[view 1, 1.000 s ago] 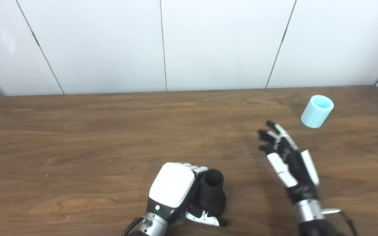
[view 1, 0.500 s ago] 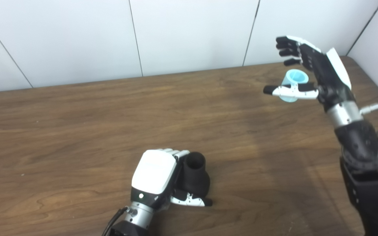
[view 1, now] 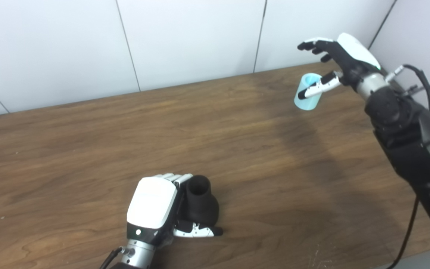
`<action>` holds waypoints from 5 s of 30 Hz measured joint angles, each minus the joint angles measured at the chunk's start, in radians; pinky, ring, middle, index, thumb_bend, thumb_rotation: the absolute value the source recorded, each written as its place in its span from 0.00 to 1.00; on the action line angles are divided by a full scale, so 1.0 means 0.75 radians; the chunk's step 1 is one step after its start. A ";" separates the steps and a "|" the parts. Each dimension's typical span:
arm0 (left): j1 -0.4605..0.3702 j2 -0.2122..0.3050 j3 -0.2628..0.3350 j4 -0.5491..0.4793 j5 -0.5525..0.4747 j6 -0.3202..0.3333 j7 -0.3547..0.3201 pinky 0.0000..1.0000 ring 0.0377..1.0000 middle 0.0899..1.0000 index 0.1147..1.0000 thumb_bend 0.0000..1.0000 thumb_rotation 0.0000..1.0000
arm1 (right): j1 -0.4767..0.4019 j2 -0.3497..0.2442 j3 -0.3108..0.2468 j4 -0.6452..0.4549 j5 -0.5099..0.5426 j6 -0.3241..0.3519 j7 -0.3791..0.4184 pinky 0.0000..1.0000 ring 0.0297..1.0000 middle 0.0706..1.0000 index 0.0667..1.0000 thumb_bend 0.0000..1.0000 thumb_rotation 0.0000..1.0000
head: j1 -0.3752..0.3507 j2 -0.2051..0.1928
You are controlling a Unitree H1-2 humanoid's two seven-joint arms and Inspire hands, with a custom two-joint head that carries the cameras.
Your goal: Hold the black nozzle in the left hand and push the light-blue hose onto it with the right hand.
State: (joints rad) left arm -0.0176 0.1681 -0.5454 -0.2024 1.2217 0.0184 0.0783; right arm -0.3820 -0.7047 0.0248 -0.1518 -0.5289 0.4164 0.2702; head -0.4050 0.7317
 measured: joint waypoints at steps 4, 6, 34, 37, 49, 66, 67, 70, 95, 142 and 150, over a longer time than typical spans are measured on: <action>0.002 0.002 0.004 0.000 -0.007 -0.002 0.000 0.43 0.47 0.35 0.44 0.52 0.00 | -0.068 -0.069 0.096 0.151 -0.078 -0.041 0.037 0.87 0.92 0.85 0.80 0.90 0.09 | 0.002 -0.002; 0.003 0.004 0.007 -0.001 -0.010 -0.004 0.000 0.43 0.47 0.35 0.44 0.52 0.00 | -0.103 -0.084 0.139 0.199 -0.125 -0.043 0.054 0.91 0.94 0.86 0.80 0.91 0.09 | -0.002 0.000; 0.009 0.004 0.025 -0.015 -0.018 -0.015 -0.024 0.43 0.47 0.35 0.45 0.52 0.00 | -0.262 -0.029 0.276 0.718 -0.202 -0.241 0.019 0.68 0.73 0.76 0.77 0.98 0.10 | 0.014 0.010; 0.009 0.004 0.026 -0.015 -0.018 -0.015 -0.024 0.43 0.47 0.35 0.45 0.52 0.00 | -0.262 -0.024 0.267 0.718 -0.183 -0.252 0.018 0.67 0.71 0.74 0.75 0.97 0.09 | 0.014 0.010; 0.009 0.004 0.026 -0.015 -0.018 -0.015 -0.024 0.44 0.48 0.35 0.44 0.52 0.00 | -0.257 -0.022 0.262 0.719 -0.167 -0.293 -0.002 0.58 0.62 0.67 0.72 0.91 0.10 | 0.031 0.022; 0.008 0.001 0.026 -0.015 -0.018 -0.015 -0.025 0.43 0.48 0.35 0.45 0.52 0.00 | -0.262 -0.022 0.275 0.739 -0.191 -0.288 0.029 0.56 0.58 0.62 0.65 0.90 0.07 | 0.039 0.012; 0.008 0.001 0.026 -0.015 -0.018 -0.015 -0.025 0.43 0.47 0.35 0.45 0.52 0.00 | -0.262 -0.022 0.276 0.739 -0.197 -0.288 0.027 0.55 0.57 0.61 0.64 0.89 0.07 | 0.039 0.014; 0.009 0.000 0.026 -0.015 -0.017 -0.014 -0.025 0.42 0.47 0.35 0.45 0.52 0.00 | -0.262 -0.021 0.277 0.739 -0.217 -0.288 0.000 0.53 0.53 0.57 0.61 0.88 0.06 | 0.039 0.014; 0.006 -0.013 0.023 -0.004 -0.015 -0.001 -0.016 0.44 0.48 0.35 0.44 0.52 0.00 | -0.228 -0.011 0.222 0.654 -0.215 -0.361 -0.177 0.34 0.35 0.46 0.53 0.51 0.00 | 0.053 0.006; 0.004 -0.117 -0.069 0.032 0.094 0.110 -0.008 0.44 0.48 0.35 0.44 0.52 0.00 | 0.231 0.192 0.021 -0.793 0.052 -0.186 0.286 0.30 0.34 0.45 0.50 0.51 0.00 | 0.460 0.067; 0.002 -0.119 -0.077 0.030 0.098 0.115 -0.014 0.43 0.47 0.35 0.44 0.52 0.00 | 0.218 0.194 -0.001 -0.909 0.117 -0.043 0.374 0.30 0.35 0.46 0.50 0.51 0.00 | 0.497 0.082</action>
State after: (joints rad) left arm -0.0163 0.0792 -0.6032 -0.1799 1.2956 0.1045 0.0677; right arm -0.2188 -0.5591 0.0239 -0.8337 -0.4412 0.3845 0.5504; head -0.0322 0.7931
